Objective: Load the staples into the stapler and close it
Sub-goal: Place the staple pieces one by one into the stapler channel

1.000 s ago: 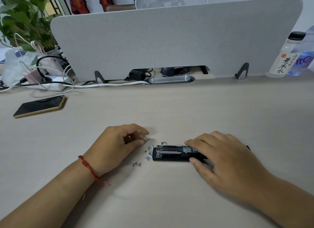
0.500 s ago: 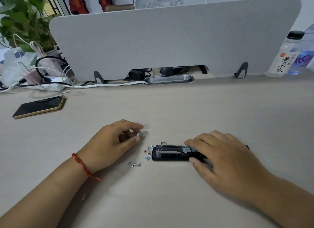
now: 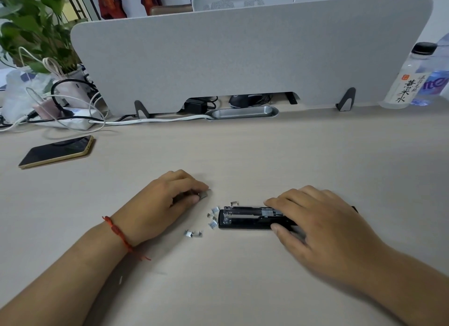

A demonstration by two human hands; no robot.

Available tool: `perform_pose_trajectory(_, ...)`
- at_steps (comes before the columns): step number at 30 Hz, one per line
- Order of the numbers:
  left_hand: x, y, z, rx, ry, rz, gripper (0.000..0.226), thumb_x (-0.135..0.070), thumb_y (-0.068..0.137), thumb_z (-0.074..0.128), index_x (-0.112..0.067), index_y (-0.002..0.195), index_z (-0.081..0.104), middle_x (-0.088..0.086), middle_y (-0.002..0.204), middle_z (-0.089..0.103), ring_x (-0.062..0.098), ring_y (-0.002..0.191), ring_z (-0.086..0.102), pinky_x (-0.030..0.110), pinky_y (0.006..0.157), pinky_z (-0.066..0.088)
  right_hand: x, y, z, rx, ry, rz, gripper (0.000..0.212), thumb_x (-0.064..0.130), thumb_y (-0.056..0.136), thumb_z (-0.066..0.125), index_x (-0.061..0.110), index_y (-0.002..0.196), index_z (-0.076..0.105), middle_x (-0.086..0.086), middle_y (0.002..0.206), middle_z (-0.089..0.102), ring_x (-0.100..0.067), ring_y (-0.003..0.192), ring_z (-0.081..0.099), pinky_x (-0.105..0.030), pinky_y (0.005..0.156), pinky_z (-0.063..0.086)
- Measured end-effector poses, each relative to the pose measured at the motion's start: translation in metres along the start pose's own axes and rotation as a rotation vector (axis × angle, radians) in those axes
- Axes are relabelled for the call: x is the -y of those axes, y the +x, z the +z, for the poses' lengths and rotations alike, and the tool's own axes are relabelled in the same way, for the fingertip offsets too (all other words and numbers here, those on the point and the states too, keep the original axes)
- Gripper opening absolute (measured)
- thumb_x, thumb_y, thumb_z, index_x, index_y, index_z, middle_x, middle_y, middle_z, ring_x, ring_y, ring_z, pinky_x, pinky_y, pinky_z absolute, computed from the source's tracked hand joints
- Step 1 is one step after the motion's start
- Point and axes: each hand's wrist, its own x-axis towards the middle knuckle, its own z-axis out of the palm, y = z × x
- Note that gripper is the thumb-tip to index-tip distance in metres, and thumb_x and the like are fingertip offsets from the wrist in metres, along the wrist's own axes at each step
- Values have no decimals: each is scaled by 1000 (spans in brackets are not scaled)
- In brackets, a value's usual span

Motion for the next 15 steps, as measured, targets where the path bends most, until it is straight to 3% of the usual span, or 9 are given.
perform_pose_trajectory(11, -10, 1, 4, 21, 36, -18, 12, -24, 105, 66, -28, 115, 72, -13, 112, 62, 11, 108, 56, 10, 92, 42, 0, 0, 0, -13, -6, -9, 34, 50, 101, 50, 38, 130, 63, 23, 110, 62, -11, 98, 58, -32, 79, 47)
perform_pose_trajectory(15, -34, -5, 9, -59, -106, 22, 15, -39, 106, 55, -34, 114, 66, -19, 114, 60, 8, 114, 57, 12, 91, 45, 0, 1, 0, 0, -2, -4, 34, 51, 101, 50, 38, 131, 62, 23, 111, 61, -10, 99, 57, -30, 81, 45)
